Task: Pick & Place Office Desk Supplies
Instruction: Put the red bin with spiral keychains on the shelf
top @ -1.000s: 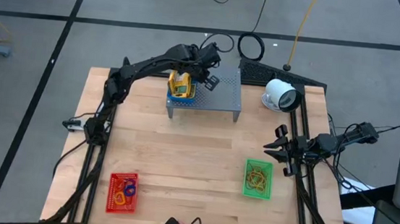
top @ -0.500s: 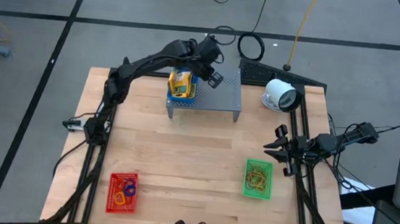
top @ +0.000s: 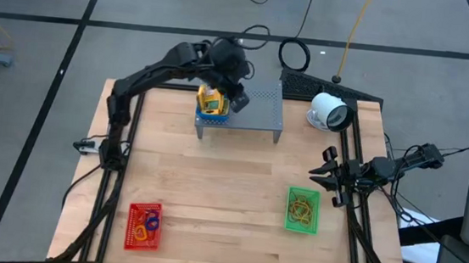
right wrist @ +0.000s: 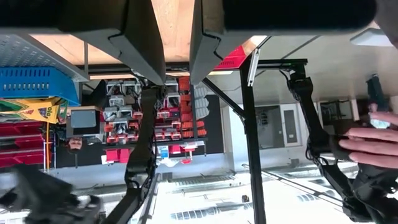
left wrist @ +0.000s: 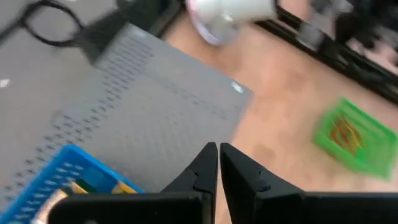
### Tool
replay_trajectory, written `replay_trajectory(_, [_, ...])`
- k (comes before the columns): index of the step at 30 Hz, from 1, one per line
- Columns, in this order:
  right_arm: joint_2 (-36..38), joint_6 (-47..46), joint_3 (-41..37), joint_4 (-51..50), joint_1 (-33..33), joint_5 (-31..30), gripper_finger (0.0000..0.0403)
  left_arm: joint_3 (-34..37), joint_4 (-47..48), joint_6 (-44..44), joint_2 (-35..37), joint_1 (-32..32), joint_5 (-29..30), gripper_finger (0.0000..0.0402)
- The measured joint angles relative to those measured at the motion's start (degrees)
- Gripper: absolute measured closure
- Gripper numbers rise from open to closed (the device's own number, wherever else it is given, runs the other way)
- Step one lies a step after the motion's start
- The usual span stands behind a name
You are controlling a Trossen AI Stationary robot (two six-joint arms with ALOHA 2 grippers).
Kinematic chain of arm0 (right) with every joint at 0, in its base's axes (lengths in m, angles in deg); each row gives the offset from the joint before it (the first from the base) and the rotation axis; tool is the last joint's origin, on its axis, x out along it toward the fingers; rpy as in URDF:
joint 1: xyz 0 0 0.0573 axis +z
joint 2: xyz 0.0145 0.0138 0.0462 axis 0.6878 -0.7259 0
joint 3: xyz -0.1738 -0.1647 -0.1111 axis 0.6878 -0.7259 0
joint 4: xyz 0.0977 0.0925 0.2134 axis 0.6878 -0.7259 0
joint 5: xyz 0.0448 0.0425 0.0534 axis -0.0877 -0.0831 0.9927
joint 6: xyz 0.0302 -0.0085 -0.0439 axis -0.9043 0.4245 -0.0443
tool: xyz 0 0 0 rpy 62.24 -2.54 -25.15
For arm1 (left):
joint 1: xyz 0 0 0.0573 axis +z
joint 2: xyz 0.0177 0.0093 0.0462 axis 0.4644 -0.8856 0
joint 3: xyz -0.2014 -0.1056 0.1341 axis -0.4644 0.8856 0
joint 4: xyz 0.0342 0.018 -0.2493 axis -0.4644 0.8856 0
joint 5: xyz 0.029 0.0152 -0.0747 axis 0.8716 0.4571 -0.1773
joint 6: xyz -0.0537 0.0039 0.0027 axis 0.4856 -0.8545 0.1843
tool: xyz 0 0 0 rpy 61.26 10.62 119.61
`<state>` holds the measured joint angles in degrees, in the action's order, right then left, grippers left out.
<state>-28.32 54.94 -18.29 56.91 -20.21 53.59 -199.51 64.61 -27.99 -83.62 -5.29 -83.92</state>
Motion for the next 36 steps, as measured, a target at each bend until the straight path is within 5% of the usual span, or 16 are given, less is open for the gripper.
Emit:
replay_trajectory(7, [0.02, 0.0, 0.0, -0.01, 0.0, 0.0, 0.0339, 0.02, 10.74, -6.97, 2.9, -2.02, -6.73, 0.0376])
replay_trajectory(13, [0.02, 0.0, 0.0, -0.02, -0.01, 0.0, 0.0339, 0.09, 20.19, -10.5, 3.64, -4.19, -2.76, 0.0376])
replay_trajectory(23, [0.01, -0.02, 0.0, -0.03, -0.01, 0.0, 0.0339, 1.16, 20.12, -13.58, 4.23, -10.84, -6.16, 0.0376])
replay_trajectory(30, [0.01, -0.01, 0.0, -0.03, -0.01, 0.0, 0.0339, 15.58, 20.44, -10.51, 17.94, -15.0, 3.72, 0.0376])
replay_trajectory(36, [0.02, 0.0, 0.0, 0.02, 0.0, 0.0, 0.0339, 32.19, 19.96, 9.11, 27.34, -18.95, 8.72, 0.0375])
